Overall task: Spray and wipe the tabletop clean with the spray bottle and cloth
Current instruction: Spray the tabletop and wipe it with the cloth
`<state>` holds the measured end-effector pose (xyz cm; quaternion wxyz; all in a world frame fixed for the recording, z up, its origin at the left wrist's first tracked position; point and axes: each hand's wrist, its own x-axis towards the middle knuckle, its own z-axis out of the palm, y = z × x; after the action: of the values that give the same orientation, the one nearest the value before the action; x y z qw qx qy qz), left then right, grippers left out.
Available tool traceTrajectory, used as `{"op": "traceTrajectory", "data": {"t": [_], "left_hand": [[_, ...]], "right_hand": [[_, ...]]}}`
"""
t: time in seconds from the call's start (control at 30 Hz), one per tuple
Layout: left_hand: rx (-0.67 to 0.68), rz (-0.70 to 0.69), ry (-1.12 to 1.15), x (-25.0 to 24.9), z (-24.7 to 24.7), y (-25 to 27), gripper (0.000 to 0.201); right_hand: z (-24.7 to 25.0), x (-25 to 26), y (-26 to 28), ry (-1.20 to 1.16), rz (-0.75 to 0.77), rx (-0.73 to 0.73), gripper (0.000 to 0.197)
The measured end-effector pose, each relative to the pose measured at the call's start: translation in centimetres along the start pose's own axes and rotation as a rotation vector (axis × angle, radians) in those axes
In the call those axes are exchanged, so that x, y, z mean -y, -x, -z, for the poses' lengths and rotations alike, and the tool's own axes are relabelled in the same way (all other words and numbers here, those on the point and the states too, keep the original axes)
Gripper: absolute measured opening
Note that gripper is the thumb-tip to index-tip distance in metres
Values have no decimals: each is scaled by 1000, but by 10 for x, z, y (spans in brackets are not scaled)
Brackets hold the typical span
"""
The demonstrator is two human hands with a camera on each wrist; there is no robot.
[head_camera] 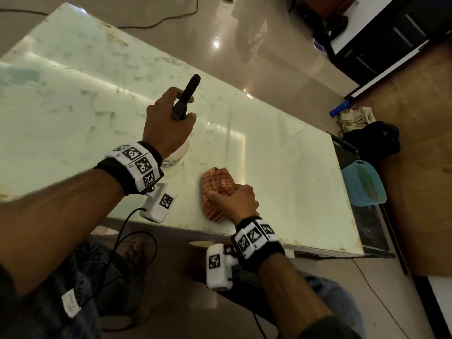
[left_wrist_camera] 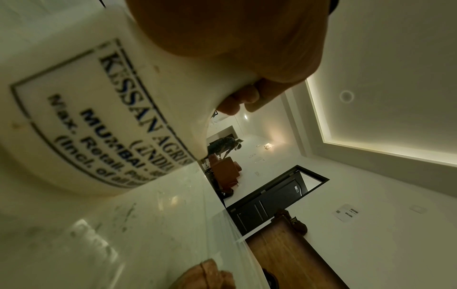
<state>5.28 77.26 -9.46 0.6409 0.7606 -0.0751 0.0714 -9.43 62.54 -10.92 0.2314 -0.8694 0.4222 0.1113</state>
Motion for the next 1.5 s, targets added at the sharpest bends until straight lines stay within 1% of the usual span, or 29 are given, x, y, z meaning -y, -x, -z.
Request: {"op": "traceTrajectory", "data": {"t": [0.1,0.13,0.2,0.27,0.33,0.4,0.43,0.47,0.53,0.57,0.6,0.63,0.67,0.73,0.77,0.8,0.83,0.9,0.93,0.97,1.03,1.1,1.13,1.23,1.3,1.37,1.43,1.5], "left_hand": [[7,0,-3,0,0,0,23],[13,2,-4,-1,1,1,24],[16,4,-3,-1,1,0,24],[11,7,3,-1,1,0,24],[11,13,5,-2,1,0,24],[13,15,12,-2,1,1,25],[11,13,12,-2,1,1,25],[10,9,9,-2,1,1,25],[4,2,-3,-2,0,0,25],[0,1,-10,-1,-1,0,25],[1,3,-15,-1,-1,0,25],[0,4,-17,-1,-2,0,25],[-1,7,-17,0,-1,0,25],[-6,6,-10,2,-1,-1,25],[-8,-1,-7,2,-1,-1,25],[-8,-9,-9,2,-1,-1,25],[-10,-13,-12,2,-2,-1,25],[-10,-3,-15,1,-2,-1,25],[-7,4,-17,0,-2,-1,24],[-6,9,-20,0,-1,-2,24],[-5,10,-29,0,-1,-1,25],[-5,1,-27,-1,-1,-2,25],[-4,-4,-26,-1,0,-2,25],[3,8,-11,-2,1,-1,25],[7,19,-8,-2,2,0,24],[11,21,-7,-2,2,-1,24],[13,22,-4,-2,3,-1,23],[21,24,-1,-2,3,-2,23]], "right_hand": [[8,14,1,125,112,3,72],[10,15,3,131,146,8,64],[14,16,8,34,177,32,45],[23,11,12,-131,183,12,35],[34,-1,12,-286,172,-42,36],[43,-18,8,-417,110,-98,41],[46,-26,3,-435,71,-114,44],[46,-32,0,-418,44,-119,47],[42,-41,-5,-254,41,-100,55],[36,-44,-7,-129,67,-109,61],[30,-44,-7,14,106,-149,68],[26,-45,-5,151,155,-212,74],[23,-44,-2,249,232,-290,76],[22,-43,6,301,422,-403,67],[23,-46,9,286,513,-413,62],[23,-52,10,267,582,-372,61],[24,-59,11,259,618,-280,64],[24,-73,10,303,615,-24,79],[23,-80,7,356,605,50,86],[22,-87,3,404,607,69,90],[19,-94,-5,408,628,11,85],[15,-95,-10,346,647,-103,75],[11,-92,-13,314,641,-159,74],[0,-75,-17,275,560,-251,69],[0,-65,-17,305,551,-271,64],[6,-64,-16,287,563,-252,63],[8,-75,-8,266,603,-207,65],[2,-88,14,289,674,-187,63]]}}
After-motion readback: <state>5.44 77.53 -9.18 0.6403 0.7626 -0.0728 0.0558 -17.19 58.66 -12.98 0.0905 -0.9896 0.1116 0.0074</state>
